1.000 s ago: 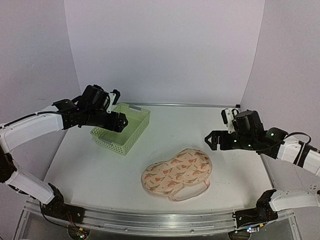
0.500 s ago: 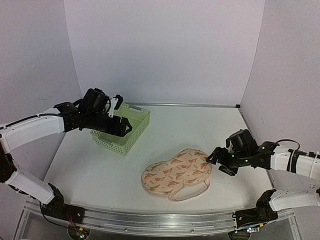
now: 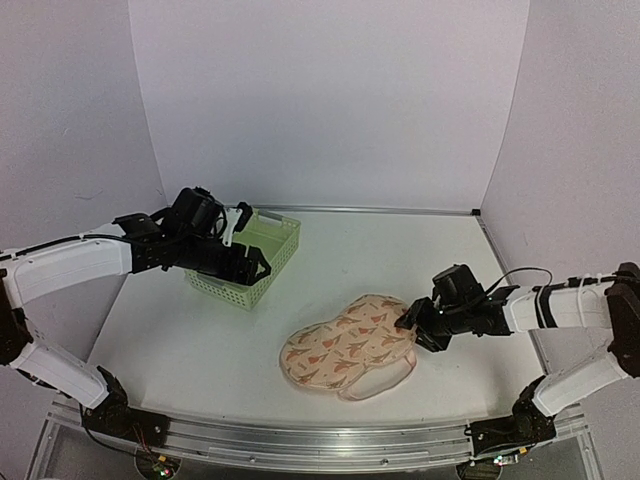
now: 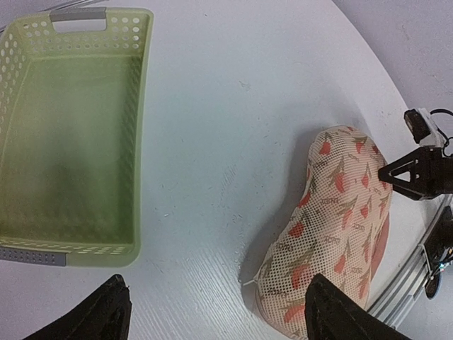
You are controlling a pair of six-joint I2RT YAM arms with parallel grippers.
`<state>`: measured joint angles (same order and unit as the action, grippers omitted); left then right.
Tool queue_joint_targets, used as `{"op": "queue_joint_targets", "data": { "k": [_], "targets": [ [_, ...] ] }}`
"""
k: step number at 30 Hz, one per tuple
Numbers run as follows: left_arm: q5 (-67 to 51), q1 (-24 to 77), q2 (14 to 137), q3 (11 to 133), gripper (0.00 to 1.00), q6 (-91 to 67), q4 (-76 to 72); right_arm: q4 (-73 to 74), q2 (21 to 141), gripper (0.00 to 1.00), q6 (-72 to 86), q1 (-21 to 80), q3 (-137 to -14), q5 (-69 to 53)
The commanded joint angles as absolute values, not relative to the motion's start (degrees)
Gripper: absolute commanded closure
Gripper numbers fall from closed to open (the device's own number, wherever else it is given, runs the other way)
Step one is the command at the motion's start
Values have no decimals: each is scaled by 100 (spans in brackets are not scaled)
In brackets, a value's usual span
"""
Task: Unzip the laundry bag and remove the bra
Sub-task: Pick up the laundry bag from the center of the board, then place the laundry bag at the center of the board.
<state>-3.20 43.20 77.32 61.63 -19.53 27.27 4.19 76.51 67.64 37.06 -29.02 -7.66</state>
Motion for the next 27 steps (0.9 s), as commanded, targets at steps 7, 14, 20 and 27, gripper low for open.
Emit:
{"op": "queue_joint_targets", "data": {
  "k": [7, 14, 20, 27],
  "targets": [
    [-467, 4500, 7737, 6098, 15, -2004, 2435, -139, 8787, 78, 5909, 3598, -4345, -790],
    [-573, 4882, 7916, 5998, 15, -2116, 2429, 416, 9819, 100, 4364, 3119, -5777, -1628],
    [-521, 5335, 8309, 5927, 15, -2350, 2334, 1354, 10868, 100, 2495, 2725, -7402, -2678],
    [-515, 5563, 8925, 5891, 16, -2744, 1806, 3344, 12201, 100, 444, 2560, -9390, -3868]
  ]
}}
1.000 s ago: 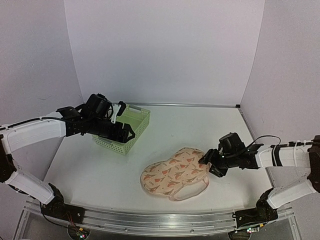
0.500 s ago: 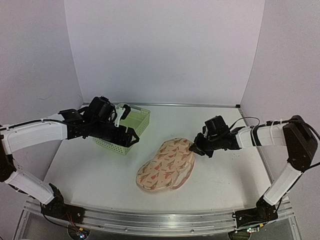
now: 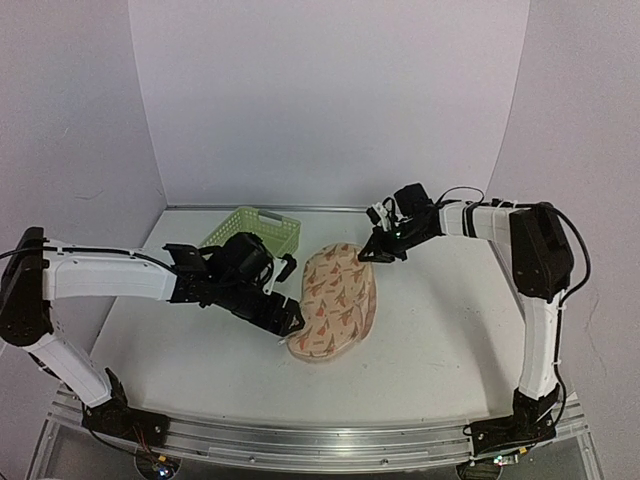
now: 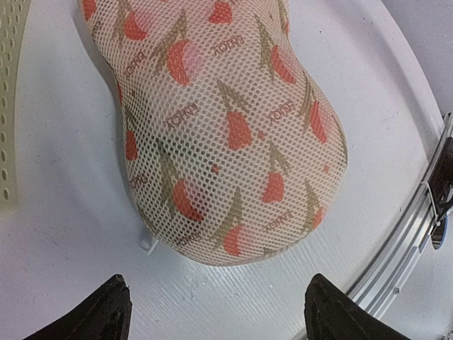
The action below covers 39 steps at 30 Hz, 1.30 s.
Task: Unzip the laundry bag and remove the bra
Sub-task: Place the laundry bag at the center of the board.
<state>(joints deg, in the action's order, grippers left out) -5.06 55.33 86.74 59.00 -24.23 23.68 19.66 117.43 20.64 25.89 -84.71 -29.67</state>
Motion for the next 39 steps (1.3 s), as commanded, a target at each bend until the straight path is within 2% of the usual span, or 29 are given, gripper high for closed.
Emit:
{"op": "queue_joint_targets", "data": {
  "k": [1, 9, 14, 21, 22, 23, 32, 34, 39],
  "targets": [
    [-481, 5562, 8988, 5905, 16, -2815, 1727, 3586, 12323, 100, 240, 2559, -9545, -3953],
    [-603, 5585, 9574, 6256, 16, -3040, 1437, 5058, 12625, 100, -1394, 2620, -10031, -3966],
    [-705, 5632, 9765, 6409, 16, -3017, 1416, 5317, 12602, 100, -1795, 2719, -10171, -3907],
    [-836, 5660, 9837, 6642, 16, -3047, 1406, 5617, 13107, 100, -2069, 3252, -11382, -2779],
    [-837, 5669, 9823, 6655, 16, -3064, 1399, 5647, 13147, 98, -2122, 3320, -11529, -2653],
    [-831, 5669, 9799, 6649, 16, -3081, 1405, 5660, 13164, 90, -2219, 3380, -11650, -2552],
    [-703, 5669, 9587, 6579, 16, -3129, 1406, 5598, 12751, 47, -2143, 3410, -12138, -2014],
    [-703, 5669, 9549, 6604, 16, -3113, 1406, 5447, 12438, 40, -2010, 3423, -11965, -1862],
    [-705, 5669, 9434, 6656, 16, -3030, 1406, 4610, 11164, 36, -1438, 3452, -10525, -1672]
  ]
}}
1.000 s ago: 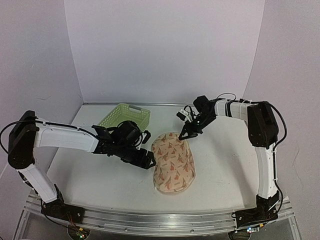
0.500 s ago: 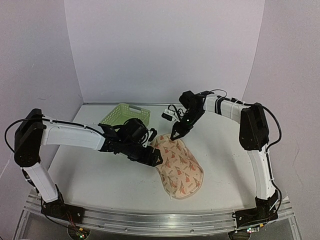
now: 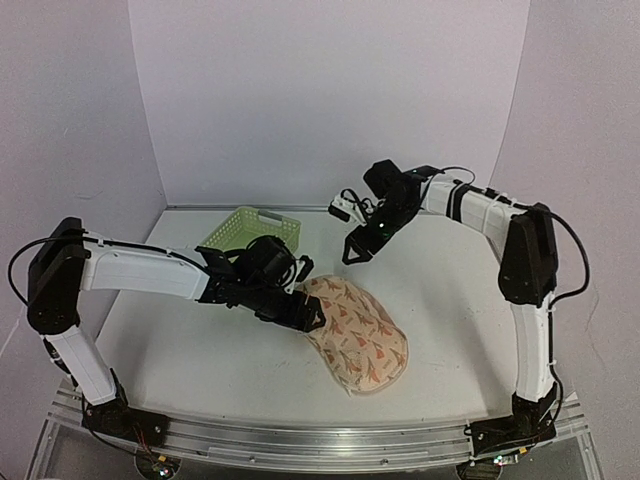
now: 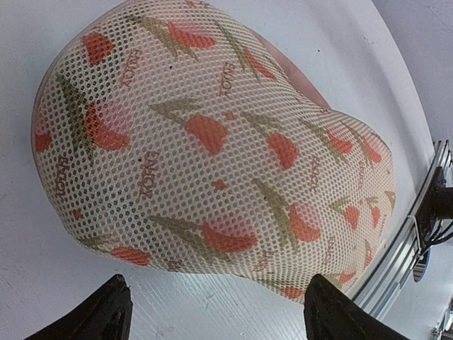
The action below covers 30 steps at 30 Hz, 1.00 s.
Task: Unzip the laundry bag and remove the bra
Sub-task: Place the laundry bag at the center of the board, then move the laundry bag to the center of the board.
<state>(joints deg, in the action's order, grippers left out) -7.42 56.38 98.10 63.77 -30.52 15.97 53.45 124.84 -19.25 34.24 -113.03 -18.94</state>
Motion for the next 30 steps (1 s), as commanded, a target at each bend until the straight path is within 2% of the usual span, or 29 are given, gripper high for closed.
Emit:
{"op": "queue_joint_targets", "data": {
  "k": [1, 6, 11, 19, 24, 30],
  "targets": [
    [-699, 5669, 9431, 6668, 16, -3004, 1406, 4365, 10869, 35, -1263, 3469, -10106, -1668],
    [-658, 5669, 9433, 6708, 16, -2947, 1415, 3344, 9344, 30, -217, 3612, -8123, -1721],
    [-570, 5660, 9558, 6980, 15, -2833, 1415, 2253, 7926, 29, 1242, 3865, -6093, -2174],
    [-789, 5660, 10264, 7945, 15, -2420, 1450, 981, 6152, 27, 3419, 4898, -3819, -1314],
    [-976, 5651, 10769, 8565, 15, -2302, 1548, 736, 5728, 27, 4183, 5216, -2965, -1229],
    [-1247, 5643, 11398, 9119, 17, -2286, 1805, 410, 5990, 29, 4973, 5663, -2455, -982]
  ]
}}
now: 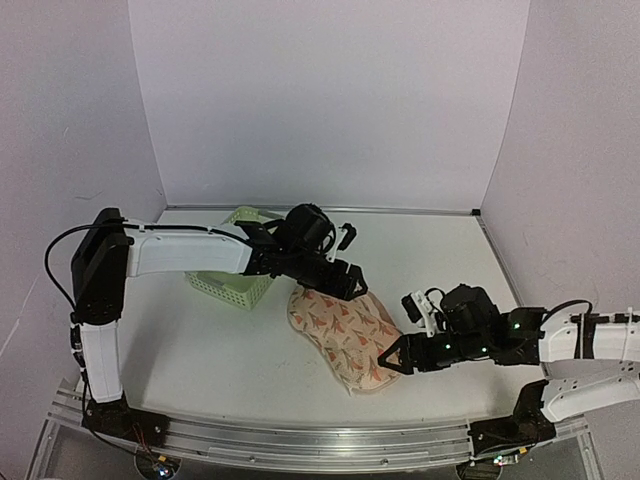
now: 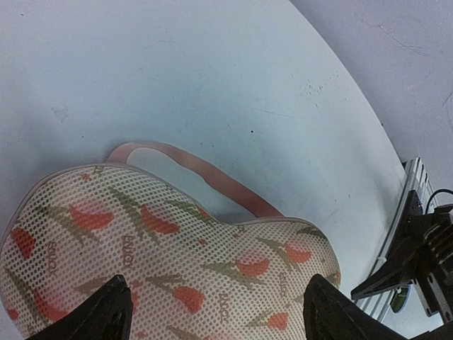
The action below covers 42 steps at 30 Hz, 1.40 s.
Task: Unzip the laundry bag and remove the bra
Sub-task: Move the laundry bag to the center of the board.
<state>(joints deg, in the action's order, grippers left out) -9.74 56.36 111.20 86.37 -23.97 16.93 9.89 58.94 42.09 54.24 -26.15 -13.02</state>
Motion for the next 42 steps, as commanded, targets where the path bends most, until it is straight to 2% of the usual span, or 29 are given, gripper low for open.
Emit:
{"op": "queue_joint_targets", "data": {
  "k": [1, 11, 26, 30, 34, 42],
  "targets": [
    [-1269, 5633, 11473, 9149, 17, -2319, 1841, 402, 6000, 29, 5057, 5703, -2431, -907],
    [-1270, 5358, 12132, 9171, 18, -2549, 2080, 473, 6510, 29, 5862, 5726, -2456, -457],
    [-1391, 4615, 12721, 9612, 19, -2456, 2080, 44, 7914, 29, 6083, 5566, -3518, 1030],
    [-1293, 4606, 12498, 9655, 19, -2455, 2109, 44, 8066, 29, 5821, 5394, -3714, 934],
    [-1242, 4606, 12050, 9590, 17, -2576, 2128, -568, 7719, 31, 5412, 5430, -3498, 553],
    [-1373, 4605, 11140, 9473, 17, -2715, 2122, -862, 7192, 31, 4740, 6156, -3065, 857]
  ]
}}
